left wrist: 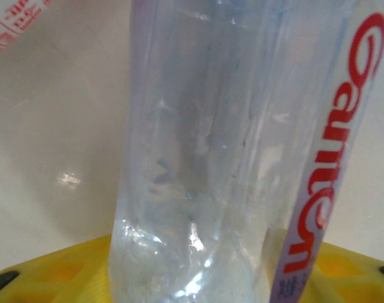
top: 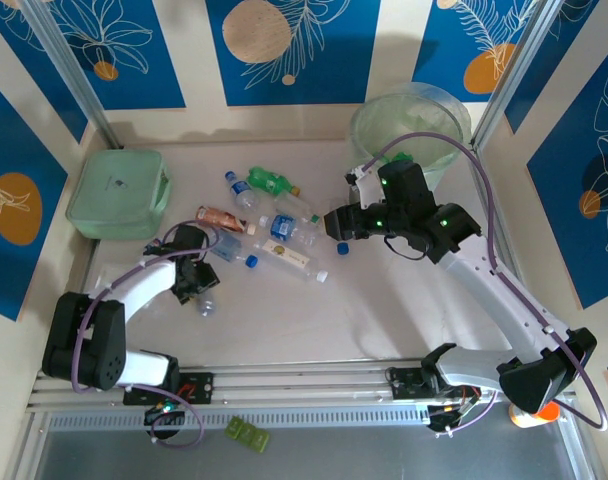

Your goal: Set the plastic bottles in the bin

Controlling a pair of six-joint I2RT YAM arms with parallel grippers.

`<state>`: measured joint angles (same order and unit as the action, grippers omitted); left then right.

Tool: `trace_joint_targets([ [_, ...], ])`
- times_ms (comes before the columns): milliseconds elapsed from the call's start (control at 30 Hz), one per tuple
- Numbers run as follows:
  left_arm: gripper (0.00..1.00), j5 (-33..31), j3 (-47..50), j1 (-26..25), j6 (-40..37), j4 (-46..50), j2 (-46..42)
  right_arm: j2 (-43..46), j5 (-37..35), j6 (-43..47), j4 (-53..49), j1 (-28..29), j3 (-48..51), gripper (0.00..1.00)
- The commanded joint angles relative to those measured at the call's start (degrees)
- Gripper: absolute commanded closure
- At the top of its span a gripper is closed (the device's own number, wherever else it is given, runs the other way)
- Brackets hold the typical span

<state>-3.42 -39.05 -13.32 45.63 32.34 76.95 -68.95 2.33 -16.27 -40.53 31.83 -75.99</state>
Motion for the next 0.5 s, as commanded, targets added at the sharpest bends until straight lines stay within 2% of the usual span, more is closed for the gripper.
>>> trace_joint_targets([
  [0, 0.46, 1.0, -0.1, -0.9, 0.4, 1.1, -3.6, -0.2, -1.0, -2.7, -0.5, -0.5, -2.7, 0.39],
  [167, 0.45, 1.2, -2.1, -2.6, -0.8, 4.1, -11.4, 0.2, 0.6, -4.6, 0.2, -0.6, -4.0, 0.37],
  [267, 0.44, 3.3, -4.3, -3.7, -2.9, 5.4, -16.5, 0.3, -3.1, -8.6, 0.5, 0.1, -4.6, 0.32],
  [300, 0.44, 4.4, -5.3, -4.1, -4.1, 5.4, -18.3, 0.2, -6.0, -9.5, 0.5, 1.4, -4.9, 0.31],
  [367, 0.44, 7.5, -6.9, -5.0, -7.0, 4.0, -21.6, 0.4, -17.1, -8.3, 1.2, 7.4, -5.0, 0.3],
  [400, 0.45, 9.9, -7.5, -5.6, -8.7, 2.0, -23.6, 0.4, -20.0, -6.1, 2.0, 10.8, -4.7, 0.29],
  [467, 0.45, 13.9, -8.3, -7.1, -10.8, -2.4, -26.7, 0.3, -15.3, -1.9, 2.1, 13.5, -5.2, 0.29],
])
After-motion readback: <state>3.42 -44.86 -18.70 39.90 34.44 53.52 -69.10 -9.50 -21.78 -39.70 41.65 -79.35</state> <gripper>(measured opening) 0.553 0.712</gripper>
